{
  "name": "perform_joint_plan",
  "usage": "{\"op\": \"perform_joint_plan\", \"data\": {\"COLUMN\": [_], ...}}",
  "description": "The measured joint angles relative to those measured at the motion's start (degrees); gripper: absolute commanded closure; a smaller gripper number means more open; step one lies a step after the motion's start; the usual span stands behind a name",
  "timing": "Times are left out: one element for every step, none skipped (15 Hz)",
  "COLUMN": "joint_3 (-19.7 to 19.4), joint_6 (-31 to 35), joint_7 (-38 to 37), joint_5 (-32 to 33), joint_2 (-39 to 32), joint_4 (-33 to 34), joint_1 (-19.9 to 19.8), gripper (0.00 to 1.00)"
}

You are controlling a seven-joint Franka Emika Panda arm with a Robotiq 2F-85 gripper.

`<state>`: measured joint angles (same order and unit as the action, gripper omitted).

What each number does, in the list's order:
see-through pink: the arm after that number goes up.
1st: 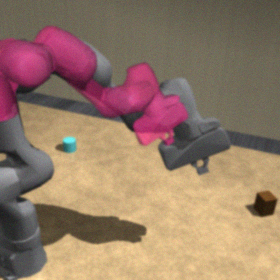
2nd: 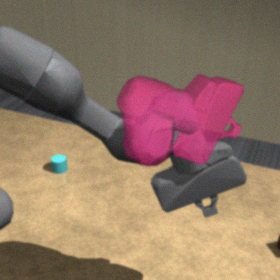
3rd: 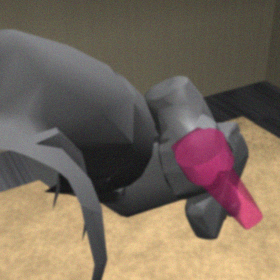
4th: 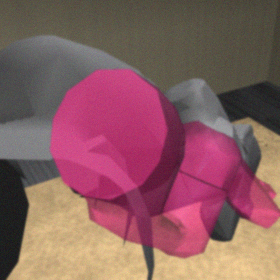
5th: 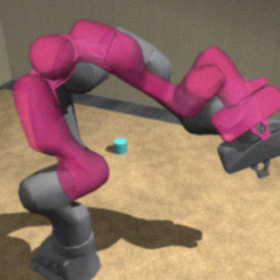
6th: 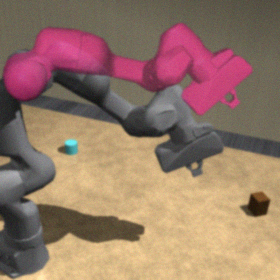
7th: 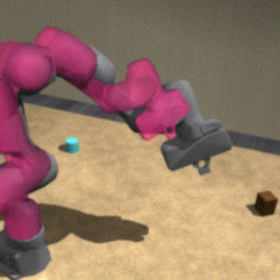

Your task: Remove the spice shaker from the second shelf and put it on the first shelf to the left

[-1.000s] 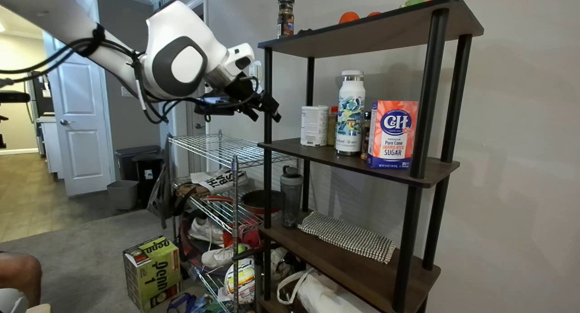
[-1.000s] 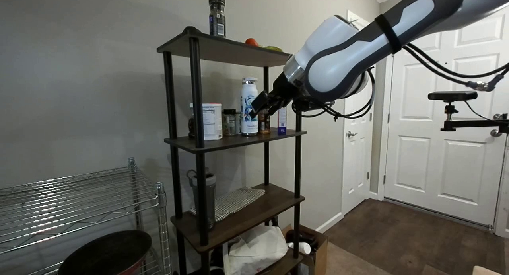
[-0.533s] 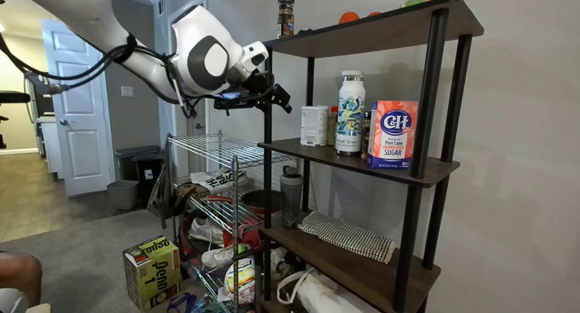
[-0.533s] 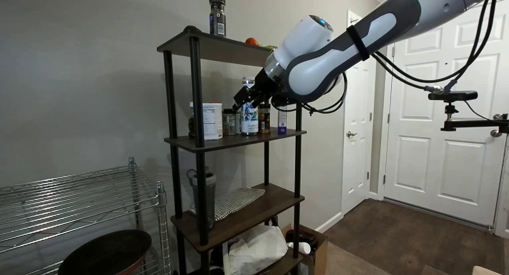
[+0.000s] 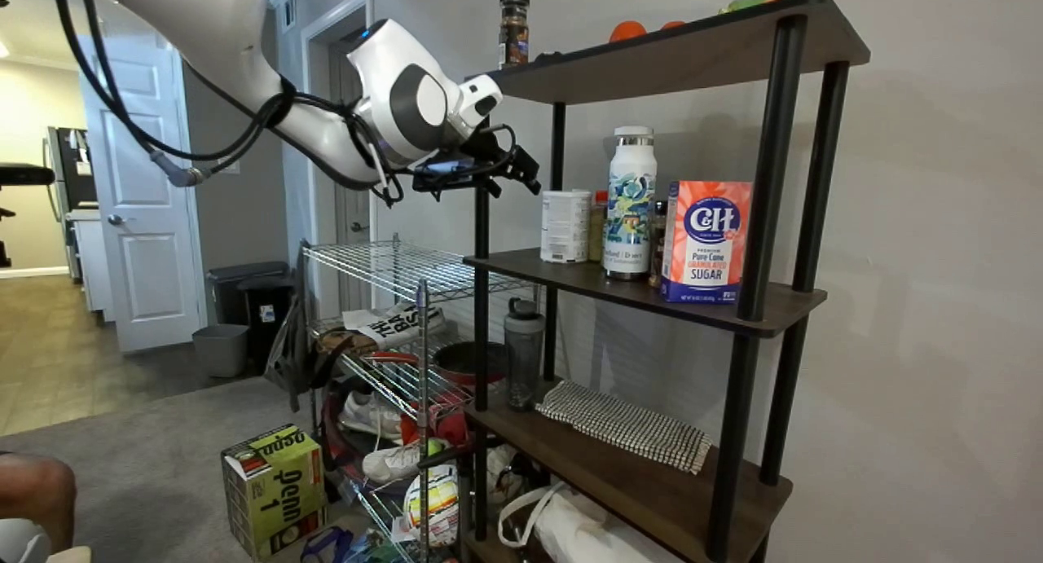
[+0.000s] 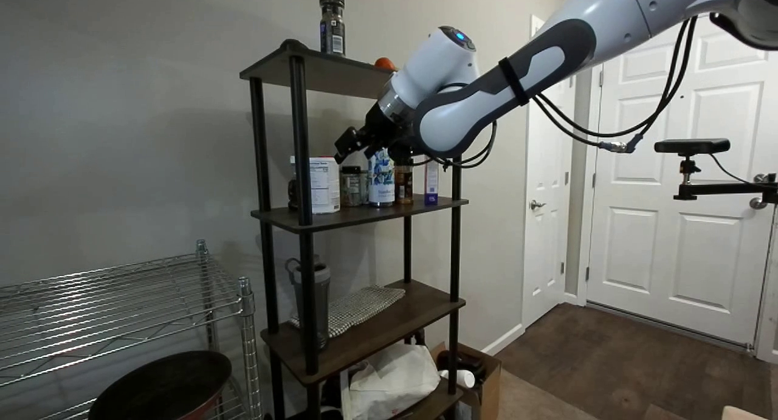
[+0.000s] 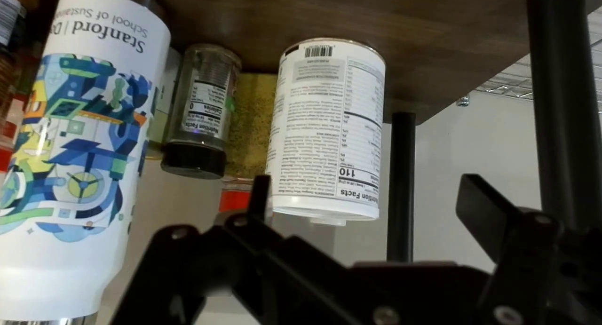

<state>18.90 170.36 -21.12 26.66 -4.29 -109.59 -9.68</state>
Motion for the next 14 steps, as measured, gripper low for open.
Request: {"op": "perform_joint_plan", "data": {"joint_3": [-0.1, -0.28, -0.54, -0.83, -1.16, -1.49, -1.92, -2.38, -2.83, -3.34, -4.03, -4.87, -5.87, -6.92], "joint_6": [-0.55, -1.18, -1.71, -2.11, -2.39, -2.65, -2.91, -3.11, -3.16, -3.17, -3.17, -3.16, -3.16, -3.15], "joint_7": [-1.29, -2.73, -4.32, -5.8, -7.23, -8.49, -9.67, -10.91, -12.2, -13.5, -14.91, -16.46, -18.36, -20.27], "joint_5": [1.23, 2.34, 3.46, 4.39, 5.34, 6.04, 6.64, 7.14, 7.55, 7.83, 8.17, 8.79, 9.78, 10.72], "joint_2": [-1.13, -2.23, -3.3, -4.34, -5.34, -6.3, -7.19, -8.05, -8.85, -9.57, -10.23, -10.79, -11.27, -11.66], "joint_4": [1.62, 3.29, 4.96, 6.52, 7.94, 9.25, 10.4, 11.48, 12.46, 13.36, 14.23, 15.04, 15.82, 16.51], "joint_1": [0.35, 0.81, 1.35, 1.94, 2.57, 3.24, 3.99, 4.72, 5.39, 6.04, 6.8, 7.56, 8.4, 9.22], "gripper": [0.0, 0.0, 0.0, 0.0, 0.0, 0.0, 0.0, 0.0, 0.0, 0.0, 0.0, 0.0, 0.0, 0.0]}}
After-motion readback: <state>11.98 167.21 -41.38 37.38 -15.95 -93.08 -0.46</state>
